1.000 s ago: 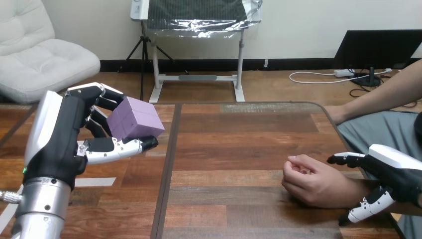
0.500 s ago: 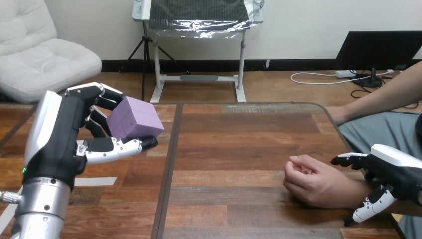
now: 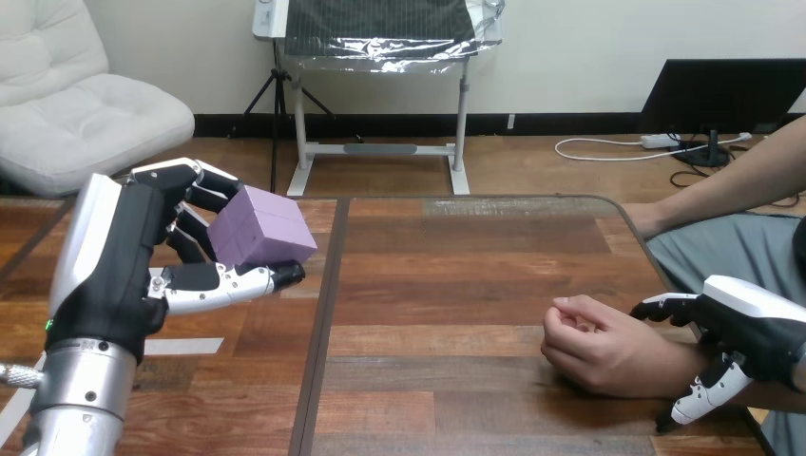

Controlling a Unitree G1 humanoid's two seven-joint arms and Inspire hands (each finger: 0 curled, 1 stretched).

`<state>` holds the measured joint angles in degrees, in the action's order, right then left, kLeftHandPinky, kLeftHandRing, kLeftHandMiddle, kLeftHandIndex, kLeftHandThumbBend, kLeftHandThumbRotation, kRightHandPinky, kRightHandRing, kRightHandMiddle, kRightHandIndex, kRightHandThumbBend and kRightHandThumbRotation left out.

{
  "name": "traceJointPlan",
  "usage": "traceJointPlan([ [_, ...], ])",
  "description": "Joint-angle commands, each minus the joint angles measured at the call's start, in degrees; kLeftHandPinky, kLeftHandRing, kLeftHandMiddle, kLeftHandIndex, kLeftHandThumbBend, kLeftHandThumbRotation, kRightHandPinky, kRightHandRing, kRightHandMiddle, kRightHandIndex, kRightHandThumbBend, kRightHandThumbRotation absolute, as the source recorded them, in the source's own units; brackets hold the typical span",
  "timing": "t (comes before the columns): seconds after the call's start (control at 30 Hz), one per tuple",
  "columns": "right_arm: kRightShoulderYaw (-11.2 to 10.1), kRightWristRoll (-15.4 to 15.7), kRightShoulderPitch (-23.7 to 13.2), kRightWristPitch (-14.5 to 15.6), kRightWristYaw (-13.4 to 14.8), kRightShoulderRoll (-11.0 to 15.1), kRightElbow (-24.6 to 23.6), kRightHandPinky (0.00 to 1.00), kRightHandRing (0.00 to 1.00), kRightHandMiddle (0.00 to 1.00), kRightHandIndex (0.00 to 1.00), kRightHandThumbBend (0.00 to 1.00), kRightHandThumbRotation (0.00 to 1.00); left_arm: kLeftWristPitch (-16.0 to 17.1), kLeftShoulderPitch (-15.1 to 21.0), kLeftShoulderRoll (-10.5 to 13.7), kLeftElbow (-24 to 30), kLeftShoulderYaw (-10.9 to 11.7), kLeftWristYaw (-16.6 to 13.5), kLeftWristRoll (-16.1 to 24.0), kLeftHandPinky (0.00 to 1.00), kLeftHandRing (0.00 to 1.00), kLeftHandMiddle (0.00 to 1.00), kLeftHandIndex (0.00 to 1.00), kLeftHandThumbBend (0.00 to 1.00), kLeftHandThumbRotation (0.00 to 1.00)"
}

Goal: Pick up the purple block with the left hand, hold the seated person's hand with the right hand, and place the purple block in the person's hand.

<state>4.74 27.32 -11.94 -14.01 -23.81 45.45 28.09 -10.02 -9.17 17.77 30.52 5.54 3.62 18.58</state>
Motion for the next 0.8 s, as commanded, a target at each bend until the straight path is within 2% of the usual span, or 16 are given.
traceJointPlan([
  [0.0,1.36,1.05,-2.30,1.51,1.39,-0.13,2.33,0.69,0.86,0.88,0.86,0.96,0.10,1.63,1.74,0.64,-0.26,0.92,0.00,-0.10,0.28,0.34,0.40,0.42,0.61,0.00],
  [0.2,2.51,1.75,-3.45,0.66,2.45,-0.23,4.97,0.66,0.83,0.87,0.85,0.94,0.12,1.81,1.80,0.76,-0.29,0.92,0.18,0.19,0.28,0.34,0.40,0.42,0.61,0.00],
  [0.53,4.72,2.67,-5.54,1.61,1.15,-0.04,7.73,0.63,0.81,0.86,0.84,0.92,0.16,1.48,1.82,0.64,0.15,1.31,0.74,-0.41,0.28,0.34,0.40,0.42,0.61,0.00],
  [0.67,5.53,3.21,-6.22,2.15,0.54,0.12,8.25,0.63,0.79,0.83,0.82,0.91,0.16,1.58,1.83,0.68,0.20,1.37,0.75,-0.31,0.27,0.34,0.39,0.42,0.61,0.00],
  [0.77,6.39,3.75,-6.72,1.45,0.53,0.39,9.01,0.62,0.75,0.80,0.80,0.90,0.16,1.35,1.82,0.76,0.40,1.35,0.79,0.00,0.27,0.34,0.39,0.42,0.61,0.00],
])
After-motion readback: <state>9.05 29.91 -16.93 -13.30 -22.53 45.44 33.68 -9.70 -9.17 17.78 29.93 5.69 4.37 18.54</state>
